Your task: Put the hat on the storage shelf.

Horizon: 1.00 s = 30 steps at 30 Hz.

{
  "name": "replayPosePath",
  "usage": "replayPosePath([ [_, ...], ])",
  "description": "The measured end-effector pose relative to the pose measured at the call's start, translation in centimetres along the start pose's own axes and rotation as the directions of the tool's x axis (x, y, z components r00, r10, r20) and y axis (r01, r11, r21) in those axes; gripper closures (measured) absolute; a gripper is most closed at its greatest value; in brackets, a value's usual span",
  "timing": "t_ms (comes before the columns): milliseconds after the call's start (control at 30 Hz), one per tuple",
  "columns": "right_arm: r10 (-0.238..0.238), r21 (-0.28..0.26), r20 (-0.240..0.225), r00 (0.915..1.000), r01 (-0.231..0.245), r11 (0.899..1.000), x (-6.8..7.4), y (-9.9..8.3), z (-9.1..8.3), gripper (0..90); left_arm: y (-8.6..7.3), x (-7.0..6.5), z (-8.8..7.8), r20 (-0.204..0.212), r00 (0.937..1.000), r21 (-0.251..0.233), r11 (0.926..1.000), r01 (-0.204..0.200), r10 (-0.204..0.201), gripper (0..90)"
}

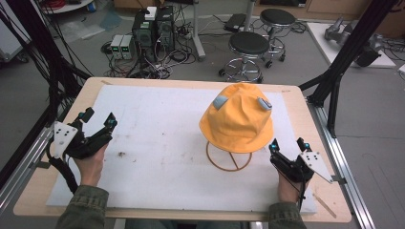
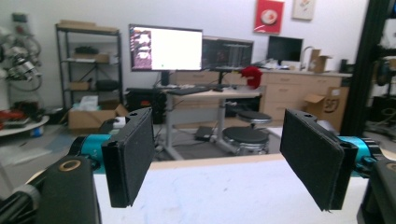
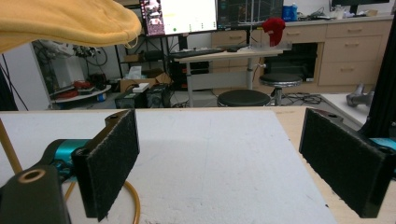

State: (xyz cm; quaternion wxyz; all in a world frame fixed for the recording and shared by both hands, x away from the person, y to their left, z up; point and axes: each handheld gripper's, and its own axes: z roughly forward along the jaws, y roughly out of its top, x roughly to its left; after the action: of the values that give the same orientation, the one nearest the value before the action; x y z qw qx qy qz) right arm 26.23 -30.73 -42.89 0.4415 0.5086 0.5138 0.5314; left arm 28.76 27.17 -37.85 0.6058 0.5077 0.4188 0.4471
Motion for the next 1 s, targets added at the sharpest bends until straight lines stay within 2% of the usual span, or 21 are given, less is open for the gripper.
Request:
replayPosePath([
  [200, -0.004, 0.002, -0.003, 1.0000, 0.004, 1.000, 0.0, 0.0, 0.0, 11.0, -1.3, 0.8, -0.6, -0.037, 0.9993, 0.018, 0.9998, 0.004, -0.003, 28.4],
  [633, -0.007, 0.006, -0.006, 1.0000, 0.007, 1.000, 0.0, -0.1, 0.1, 11.0, -3.1, 2.0, -1.5, -0.084, 0.9964, 0.057, 0.9982, 0.021, -0.016, 28.0],
  [1000, -0.007, 0.008, -0.006, 1.0000, 0.007, 1.000, 0.0, -0.1, 0.1, 11.0, -3.9, 2.5, -2.1, -0.104, 0.9944, 0.076, 0.9968, 0.026, -0.018, 27.9],
])
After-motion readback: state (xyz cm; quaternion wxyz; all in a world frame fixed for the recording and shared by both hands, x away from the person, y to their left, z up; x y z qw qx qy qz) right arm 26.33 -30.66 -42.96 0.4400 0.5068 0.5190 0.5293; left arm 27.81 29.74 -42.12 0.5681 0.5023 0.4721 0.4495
